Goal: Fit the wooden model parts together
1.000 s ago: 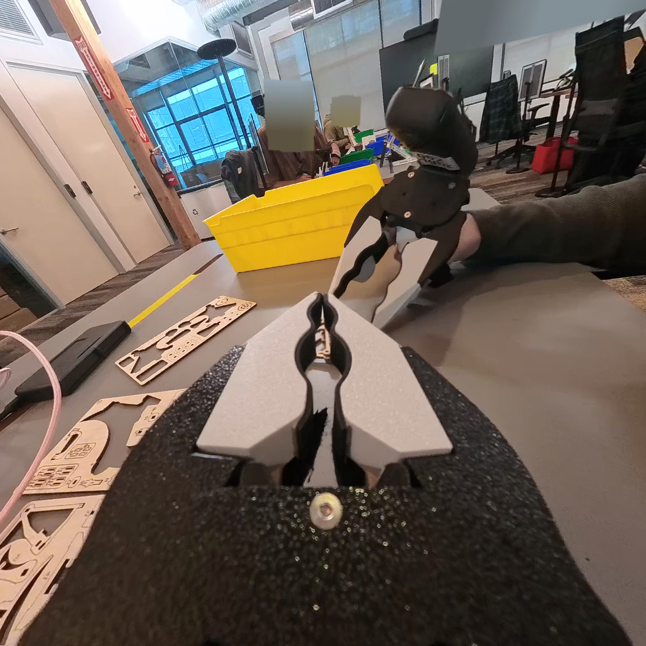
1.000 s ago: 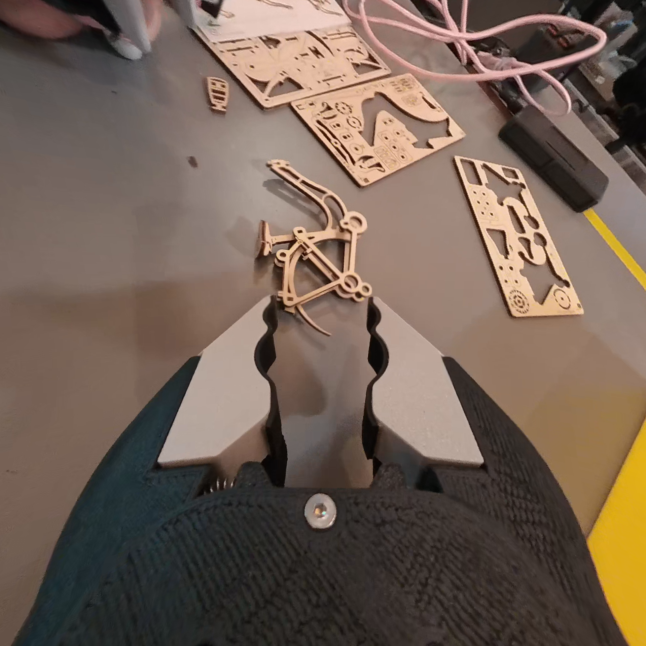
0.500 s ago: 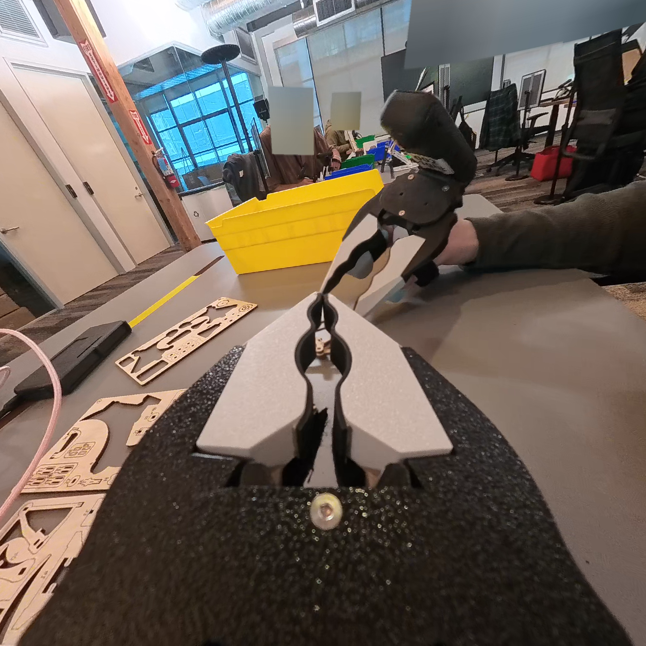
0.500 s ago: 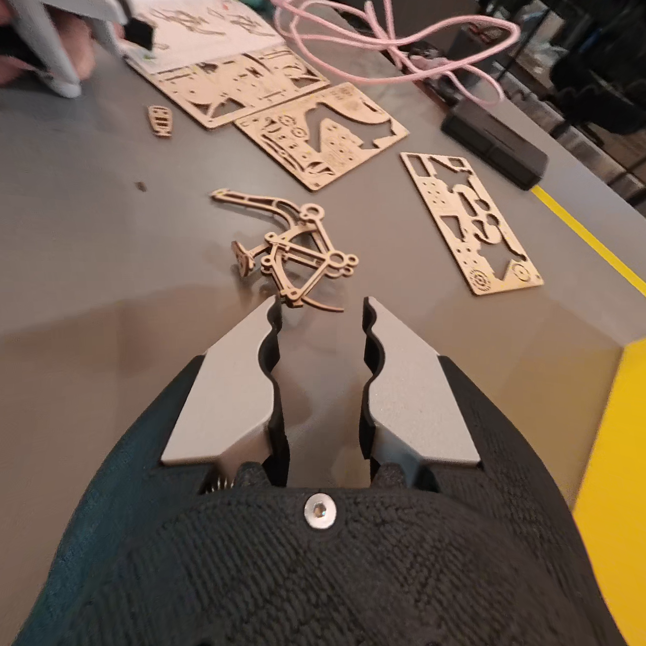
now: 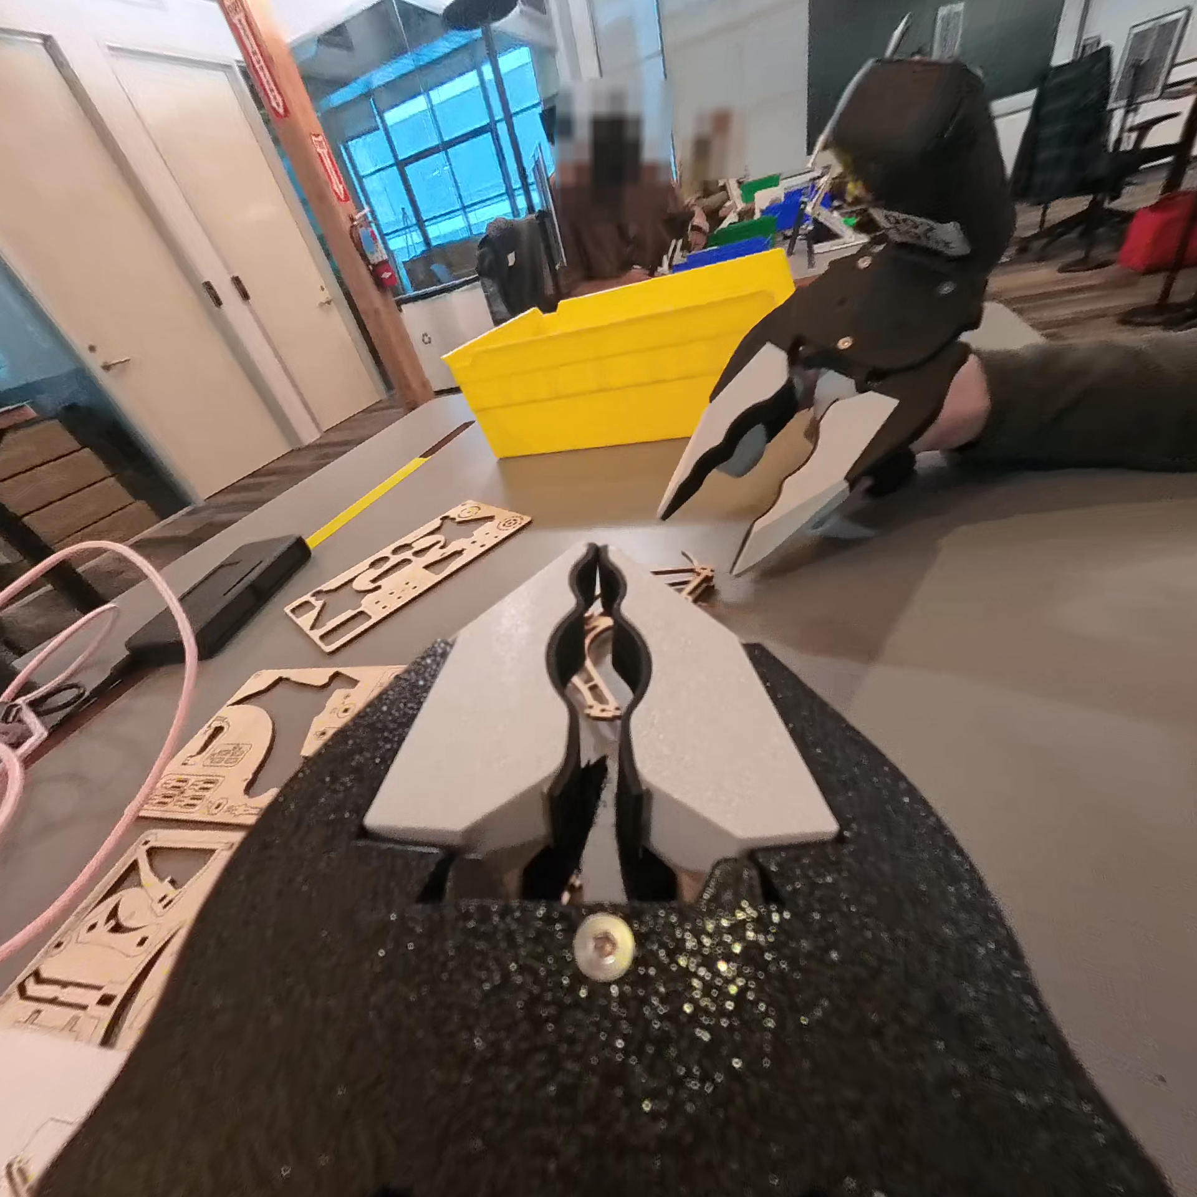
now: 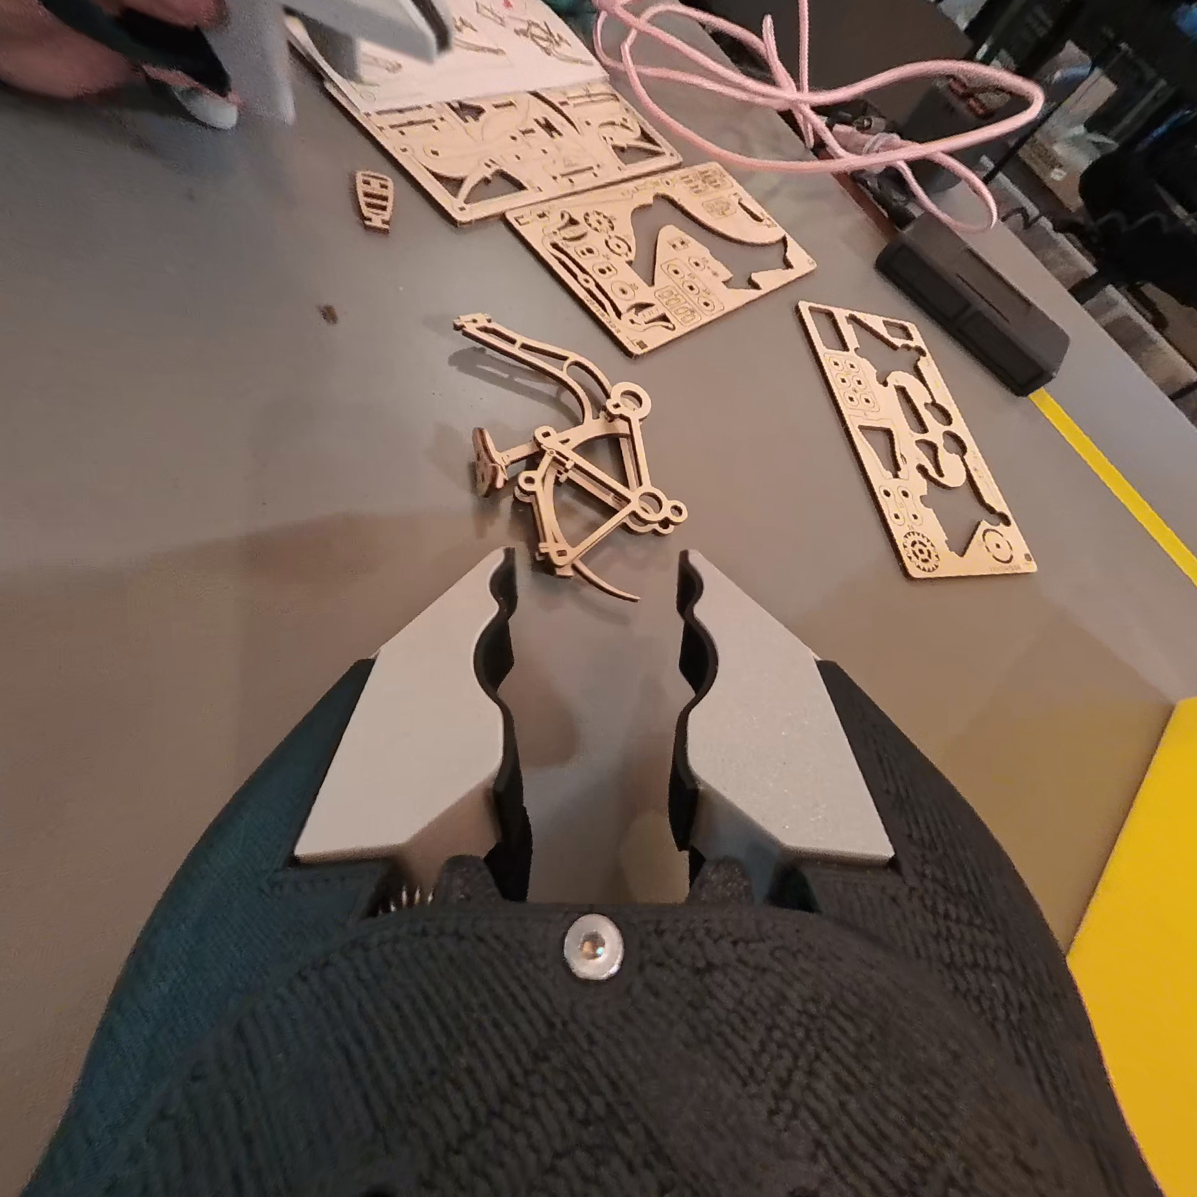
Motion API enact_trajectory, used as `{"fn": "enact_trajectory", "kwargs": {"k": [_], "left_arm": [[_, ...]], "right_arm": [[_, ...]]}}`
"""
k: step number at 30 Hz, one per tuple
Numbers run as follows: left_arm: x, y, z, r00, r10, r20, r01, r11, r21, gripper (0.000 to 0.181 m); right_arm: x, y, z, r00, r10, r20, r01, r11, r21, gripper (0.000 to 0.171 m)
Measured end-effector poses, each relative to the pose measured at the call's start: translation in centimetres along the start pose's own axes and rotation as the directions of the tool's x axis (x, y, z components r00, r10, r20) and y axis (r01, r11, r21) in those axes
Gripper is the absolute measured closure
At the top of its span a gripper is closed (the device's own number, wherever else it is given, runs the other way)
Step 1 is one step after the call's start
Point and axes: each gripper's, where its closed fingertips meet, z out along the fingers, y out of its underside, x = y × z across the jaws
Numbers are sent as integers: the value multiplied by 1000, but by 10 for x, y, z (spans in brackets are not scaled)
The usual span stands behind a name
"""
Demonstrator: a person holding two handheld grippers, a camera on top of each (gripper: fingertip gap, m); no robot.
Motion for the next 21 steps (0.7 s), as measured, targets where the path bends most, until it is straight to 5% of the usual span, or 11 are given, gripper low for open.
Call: {"fn": "enact_trajectory", "kwargs": {"k": [8,12,16,21], "left_arm": [[9,-10,-1,998,-5,-58,10,997,75,181],[10,-10,-1,998,-1,-55,5,997,75,181],[10,-10,-1,998,0,-55,4,997,76,181],[11,-11,-1,998,7,-58,-2,997,78,181]], "right_arm": [[-12,-21,6,999,-33,-20,35,997,75,117],[-14,-41,12,986,-93,-138,108,988,107,104],[-14,-56,24,963,-127,-236,151,985,83,84],[-10,-45,37,958,-121,-260,123,992,-11,83]]}}
